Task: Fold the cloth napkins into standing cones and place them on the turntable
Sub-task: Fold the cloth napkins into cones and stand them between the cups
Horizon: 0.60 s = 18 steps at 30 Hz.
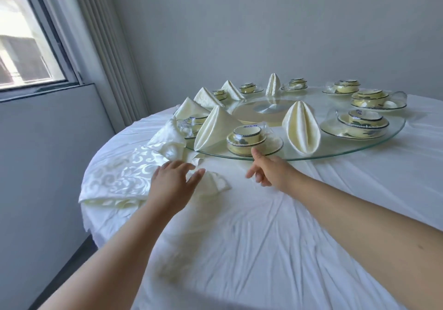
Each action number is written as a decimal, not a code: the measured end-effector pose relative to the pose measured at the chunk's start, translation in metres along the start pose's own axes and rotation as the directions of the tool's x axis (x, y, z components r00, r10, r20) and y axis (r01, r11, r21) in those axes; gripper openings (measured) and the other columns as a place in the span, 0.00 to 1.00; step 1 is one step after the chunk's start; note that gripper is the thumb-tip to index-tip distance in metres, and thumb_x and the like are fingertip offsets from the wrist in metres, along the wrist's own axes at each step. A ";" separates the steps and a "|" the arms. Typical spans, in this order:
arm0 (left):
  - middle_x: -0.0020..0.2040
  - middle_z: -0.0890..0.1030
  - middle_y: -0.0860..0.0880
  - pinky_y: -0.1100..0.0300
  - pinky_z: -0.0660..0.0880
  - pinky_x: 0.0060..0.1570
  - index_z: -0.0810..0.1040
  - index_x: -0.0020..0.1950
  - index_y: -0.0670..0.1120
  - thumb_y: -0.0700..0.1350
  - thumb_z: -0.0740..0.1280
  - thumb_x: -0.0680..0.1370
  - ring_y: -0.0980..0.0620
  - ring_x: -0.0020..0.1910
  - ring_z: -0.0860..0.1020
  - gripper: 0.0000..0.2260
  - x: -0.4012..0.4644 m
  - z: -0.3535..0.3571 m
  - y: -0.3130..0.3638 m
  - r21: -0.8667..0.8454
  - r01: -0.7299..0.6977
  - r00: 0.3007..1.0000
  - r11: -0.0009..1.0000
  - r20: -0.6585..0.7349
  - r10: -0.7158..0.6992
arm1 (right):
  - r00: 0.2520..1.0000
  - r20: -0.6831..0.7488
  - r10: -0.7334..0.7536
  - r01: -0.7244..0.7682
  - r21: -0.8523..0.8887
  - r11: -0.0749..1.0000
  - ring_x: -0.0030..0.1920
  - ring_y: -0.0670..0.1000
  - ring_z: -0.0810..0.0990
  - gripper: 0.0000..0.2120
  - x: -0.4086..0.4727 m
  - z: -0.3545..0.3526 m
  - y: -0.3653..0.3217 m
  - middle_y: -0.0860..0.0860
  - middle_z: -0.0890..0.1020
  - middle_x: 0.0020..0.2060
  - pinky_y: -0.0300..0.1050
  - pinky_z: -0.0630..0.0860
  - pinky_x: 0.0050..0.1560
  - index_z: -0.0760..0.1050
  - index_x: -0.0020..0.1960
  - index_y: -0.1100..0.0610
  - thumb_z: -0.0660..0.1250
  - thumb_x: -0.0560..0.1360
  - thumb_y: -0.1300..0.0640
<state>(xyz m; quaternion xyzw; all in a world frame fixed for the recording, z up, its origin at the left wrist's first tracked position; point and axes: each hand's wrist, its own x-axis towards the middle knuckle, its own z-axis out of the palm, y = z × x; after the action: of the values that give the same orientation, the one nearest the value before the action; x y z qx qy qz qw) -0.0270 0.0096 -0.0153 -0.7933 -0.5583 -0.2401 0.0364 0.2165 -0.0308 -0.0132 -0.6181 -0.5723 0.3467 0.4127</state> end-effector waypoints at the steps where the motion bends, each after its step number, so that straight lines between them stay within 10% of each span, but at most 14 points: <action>1: 0.60 0.78 0.55 0.56 0.65 0.64 0.79 0.60 0.53 0.72 0.50 0.72 0.51 0.64 0.71 0.32 -0.003 -0.001 -0.013 0.020 -0.060 0.995 0.998 0.075 0.058 | 0.994 0.094 0.054 -0.054 0.003 0.999 0.31 0.50 0.72 0.35 -0.002 0.007 -0.001 0.51 0.76 0.30 0.40 0.71 0.37 0.82 0.42 0.59 0.47 0.78 0.34; 6: 0.49 0.81 0.60 0.69 0.71 0.53 0.81 0.46 0.54 0.46 0.72 0.74 0.59 0.52 0.79 0.04 -0.010 0.002 -0.040 -0.358 0.054 0.957 0.932 0.284 0.054 | 0.969 0.235 0.080 -0.042 -0.164 0.986 0.34 0.47 0.72 0.33 -0.011 0.017 0.005 0.49 0.77 0.35 0.38 0.70 0.46 0.83 0.47 0.56 0.46 0.80 0.36; 13: 0.36 0.82 0.55 0.60 0.73 0.41 0.81 0.34 0.52 0.42 0.74 0.71 0.55 0.38 0.78 0.08 0.000 0.003 -0.039 -0.340 0.136 0.978 0.931 0.196 -0.071 | 0.971 0.226 0.083 -0.039 -0.192 0.981 0.33 0.47 0.72 0.29 -0.016 0.016 -0.003 0.50 0.75 0.35 0.37 0.71 0.44 0.81 0.50 0.59 0.49 0.81 0.39; 18: 0.24 0.73 0.52 0.67 0.65 0.23 0.77 0.36 0.42 0.43 0.70 0.76 0.55 0.20 0.67 0.10 -0.002 -0.019 0.009 -0.712 0.233 0.972 0.663 0.157 -0.174 | 0.993 0.115 0.032 -0.040 0.066 0.997 0.37 0.50 0.74 0.21 -0.027 0.018 -0.022 0.52 0.75 0.39 0.42 0.72 0.40 0.73 0.61 0.57 0.55 0.80 0.42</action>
<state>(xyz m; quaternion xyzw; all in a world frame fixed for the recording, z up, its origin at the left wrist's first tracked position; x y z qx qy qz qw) -0.0263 -0.0019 0.0023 -0.6836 -0.5038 -0.4137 -0.3281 0.1880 -0.0552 -0.0023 -0.5932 -0.5715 0.4079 0.3939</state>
